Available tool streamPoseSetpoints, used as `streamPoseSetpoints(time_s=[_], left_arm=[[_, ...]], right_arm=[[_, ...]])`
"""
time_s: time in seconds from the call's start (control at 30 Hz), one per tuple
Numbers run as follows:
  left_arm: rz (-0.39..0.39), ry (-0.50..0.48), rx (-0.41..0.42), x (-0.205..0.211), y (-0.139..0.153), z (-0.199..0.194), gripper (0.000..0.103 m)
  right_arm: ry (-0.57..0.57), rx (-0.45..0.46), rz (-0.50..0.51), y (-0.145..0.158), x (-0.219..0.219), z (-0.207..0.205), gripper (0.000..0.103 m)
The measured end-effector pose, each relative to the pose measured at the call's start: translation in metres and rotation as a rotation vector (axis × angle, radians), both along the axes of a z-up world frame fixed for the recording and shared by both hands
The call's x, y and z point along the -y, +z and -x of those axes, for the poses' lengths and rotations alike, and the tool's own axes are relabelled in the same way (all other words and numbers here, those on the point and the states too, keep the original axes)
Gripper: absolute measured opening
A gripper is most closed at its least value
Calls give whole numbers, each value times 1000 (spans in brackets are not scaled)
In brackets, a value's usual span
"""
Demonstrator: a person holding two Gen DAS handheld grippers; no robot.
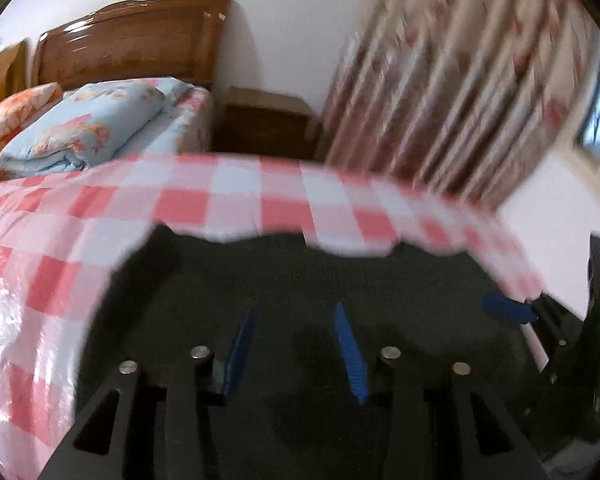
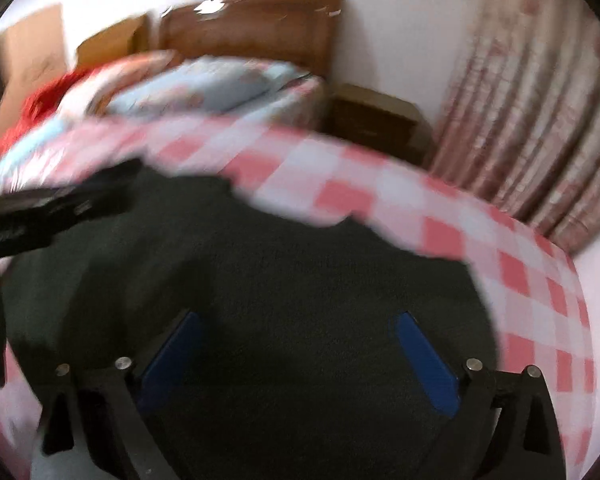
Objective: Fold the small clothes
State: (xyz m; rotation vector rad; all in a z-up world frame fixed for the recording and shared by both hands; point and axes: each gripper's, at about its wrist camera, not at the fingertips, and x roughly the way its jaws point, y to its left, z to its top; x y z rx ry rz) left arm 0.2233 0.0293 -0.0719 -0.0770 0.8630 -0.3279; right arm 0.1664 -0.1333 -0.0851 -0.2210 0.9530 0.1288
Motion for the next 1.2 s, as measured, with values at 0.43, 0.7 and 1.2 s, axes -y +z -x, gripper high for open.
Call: streamPoseSetpoints(time_s=[0.43,0.7,1.2], left_arm=[[-21,-16,7,-17,-13,15,44],[12,21,10,-31,-2,30,38],[-62,-96,95,-12,1,89,43]], right_arm=[[-73,38,-163,21,43,34,103],[-51,-23,-82,3,27,37,103],[84,36,-56,8,-13,87,103]])
